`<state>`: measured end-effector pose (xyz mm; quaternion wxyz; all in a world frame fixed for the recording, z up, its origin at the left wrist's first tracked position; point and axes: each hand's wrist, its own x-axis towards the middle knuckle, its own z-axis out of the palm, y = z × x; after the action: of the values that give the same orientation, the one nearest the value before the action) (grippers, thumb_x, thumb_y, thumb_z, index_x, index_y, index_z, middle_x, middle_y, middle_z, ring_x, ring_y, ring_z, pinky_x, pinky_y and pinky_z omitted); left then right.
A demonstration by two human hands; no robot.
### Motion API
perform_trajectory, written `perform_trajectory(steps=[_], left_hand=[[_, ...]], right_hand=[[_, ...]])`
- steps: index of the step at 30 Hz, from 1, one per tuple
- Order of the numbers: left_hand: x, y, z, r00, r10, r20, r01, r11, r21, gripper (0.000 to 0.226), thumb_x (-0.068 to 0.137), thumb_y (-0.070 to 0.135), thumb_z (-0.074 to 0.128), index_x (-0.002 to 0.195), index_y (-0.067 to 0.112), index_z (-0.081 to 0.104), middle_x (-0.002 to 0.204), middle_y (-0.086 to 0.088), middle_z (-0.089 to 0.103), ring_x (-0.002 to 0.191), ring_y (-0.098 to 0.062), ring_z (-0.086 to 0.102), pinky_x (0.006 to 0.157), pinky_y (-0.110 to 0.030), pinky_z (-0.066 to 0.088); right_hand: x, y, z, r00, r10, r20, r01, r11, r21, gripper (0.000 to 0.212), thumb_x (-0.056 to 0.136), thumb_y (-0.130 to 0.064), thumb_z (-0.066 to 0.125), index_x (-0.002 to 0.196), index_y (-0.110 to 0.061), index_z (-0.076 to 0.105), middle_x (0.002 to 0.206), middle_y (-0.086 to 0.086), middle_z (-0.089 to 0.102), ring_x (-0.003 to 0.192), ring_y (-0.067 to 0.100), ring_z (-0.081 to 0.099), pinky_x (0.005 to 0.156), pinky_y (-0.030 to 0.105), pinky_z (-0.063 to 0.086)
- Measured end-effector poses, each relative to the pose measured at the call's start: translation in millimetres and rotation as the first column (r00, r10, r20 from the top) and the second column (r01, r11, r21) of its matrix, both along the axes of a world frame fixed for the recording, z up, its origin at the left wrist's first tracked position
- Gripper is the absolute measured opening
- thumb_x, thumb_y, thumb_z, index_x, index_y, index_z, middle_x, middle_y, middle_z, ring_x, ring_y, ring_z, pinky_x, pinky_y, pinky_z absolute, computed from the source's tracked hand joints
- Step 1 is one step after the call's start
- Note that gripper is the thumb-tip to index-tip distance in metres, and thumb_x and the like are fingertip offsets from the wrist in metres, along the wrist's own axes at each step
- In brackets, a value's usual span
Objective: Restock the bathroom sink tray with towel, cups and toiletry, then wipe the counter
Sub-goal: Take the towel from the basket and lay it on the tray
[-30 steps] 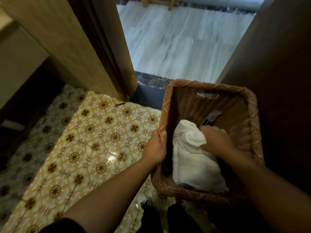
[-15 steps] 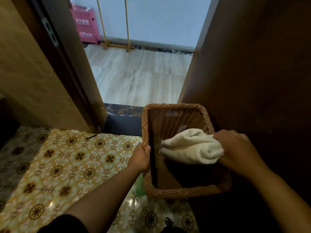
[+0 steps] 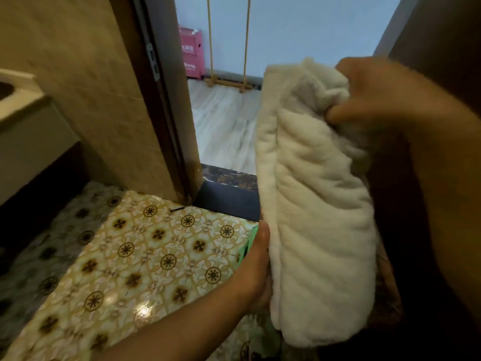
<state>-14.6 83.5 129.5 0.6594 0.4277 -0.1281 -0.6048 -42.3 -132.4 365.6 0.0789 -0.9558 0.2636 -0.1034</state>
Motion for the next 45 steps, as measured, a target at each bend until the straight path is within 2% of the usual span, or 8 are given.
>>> perform_trajectory(steps=[2, 5, 12, 19, 23, 28, 40, 45], left_hand=[[16, 15, -1, 0.996, 0.080, -0.029, -0.080, 0.997, -0.014, 0.079, 0.076, 0.067, 0.059, 0.139, 0.020, 0.050, 0.138, -0.013, 0.057, 0.127, -0.031, 0.054, 0.111, -0.054, 0.036], [33, 40, -5, 0.965, 0.213, 0.152, -0.213, 0.977, -0.016, 0.073, 0.077, 0.046, 0.078, 0.139, 0.019, 0.049, 0.135, -0.015, 0.059, 0.124, -0.037, 0.055, 0.106, -0.060, 0.039], [64, 105, -13, 0.791, 0.570, 0.222, -0.606, 0.782, 0.149, 0.032, 0.093, 0.010, 0.060, 0.124, 0.015, 0.058, 0.118, -0.012, 0.070, 0.107, -0.032, 0.067, 0.092, -0.048, 0.054], [99, 167, -29, 0.654, 0.734, 0.183, -0.753, 0.610, 0.245, 0.034, 0.093, 0.013, 0.058, 0.127, 0.015, 0.058, 0.118, -0.012, 0.070, 0.108, -0.033, 0.067, 0.091, -0.048, 0.054], [145, 197, -37, 0.593, 0.795, 0.129, -0.796, 0.555, 0.241, 0.034, 0.096, 0.008, 0.053, 0.129, 0.014, 0.057, 0.118, -0.012, 0.071, 0.108, -0.034, 0.066, 0.093, -0.051, 0.053], [219, 238, -38, 0.597, 0.792, 0.129, -0.798, 0.569, 0.200, 0.036, 0.096, 0.005, 0.049, 0.129, 0.015, 0.057, 0.118, -0.011, 0.071, 0.108, -0.033, 0.067, 0.092, -0.047, 0.054], [409, 275, -23, 0.592, 0.796, 0.129, -0.803, 0.569, 0.176, 0.045, 0.084, 0.015, 0.062, 0.129, 0.015, 0.057, 0.118, -0.012, 0.071, 0.108, -0.034, 0.066, 0.098, -0.052, 0.049], [521, 264, -26, 0.573, 0.808, 0.136, -0.818, 0.555, 0.151, 0.034, 0.091, 0.007, 0.055, 0.124, 0.017, 0.059, 0.113, -0.010, 0.073, 0.101, -0.029, 0.070, 0.082, -0.041, 0.058]], right_hand=[[49, 1, -21, 0.998, 0.044, -0.045, -0.042, 0.998, 0.038, 0.031, 0.071, -0.028, 0.074, 0.091, -0.021, 0.052, 0.089, 0.002, 0.055, 0.084, 0.026, 0.050, 0.070, 0.037, 0.042], [122, 13, -66, 0.982, 0.148, -0.120, -0.141, 0.988, 0.063, 0.035, 0.070, -0.033, 0.075, 0.092, -0.016, 0.053, 0.094, 0.006, 0.058, 0.085, 0.027, 0.052, 0.075, 0.041, 0.049], [243, 92, -123, 0.895, 0.419, -0.149, -0.396, 0.904, 0.163, 0.041, 0.068, -0.038, 0.076, 0.099, -0.019, 0.057, 0.092, 0.006, 0.061, 0.084, 0.026, 0.057, 0.074, 0.040, 0.049], [335, 199, -133, 0.744, 0.623, -0.242, -0.590, 0.782, 0.200, 0.038, 0.070, -0.036, 0.074, 0.103, -0.023, 0.058, 0.092, 0.003, 0.063, 0.079, 0.022, 0.059, 0.075, 0.038, 0.053], [388, 249, -134, 0.703, 0.673, -0.230, -0.648, 0.739, 0.183, 0.034, 0.072, -0.033, 0.072, 0.102, -0.023, 0.060, 0.089, 0.001, 0.062, 0.079, 0.022, 0.058, 0.069, 0.037, 0.051], [454, 289, -135, 0.707, 0.686, -0.170, -0.676, 0.727, 0.119, 0.031, 0.072, -0.032, 0.071, 0.097, -0.024, 0.055, 0.085, 0.001, 0.059, 0.075, 0.022, 0.055, 0.058, 0.031, 0.037], [633, 307, -109, 0.698, 0.715, -0.041, -0.708, 0.698, 0.104, 0.026, 0.071, -0.031, 0.073, 0.088, -0.021, 0.055, 0.081, 0.004, 0.058, 0.074, 0.025, 0.055, 0.063, 0.036, 0.044], [750, 304, -115, 0.672, 0.741, 0.006, -0.739, 0.669, 0.083, 0.034, 0.072, -0.029, 0.075, 0.098, -0.015, 0.059, 0.091, 0.010, 0.061, 0.079, 0.029, 0.057, 0.070, 0.042, 0.053]])
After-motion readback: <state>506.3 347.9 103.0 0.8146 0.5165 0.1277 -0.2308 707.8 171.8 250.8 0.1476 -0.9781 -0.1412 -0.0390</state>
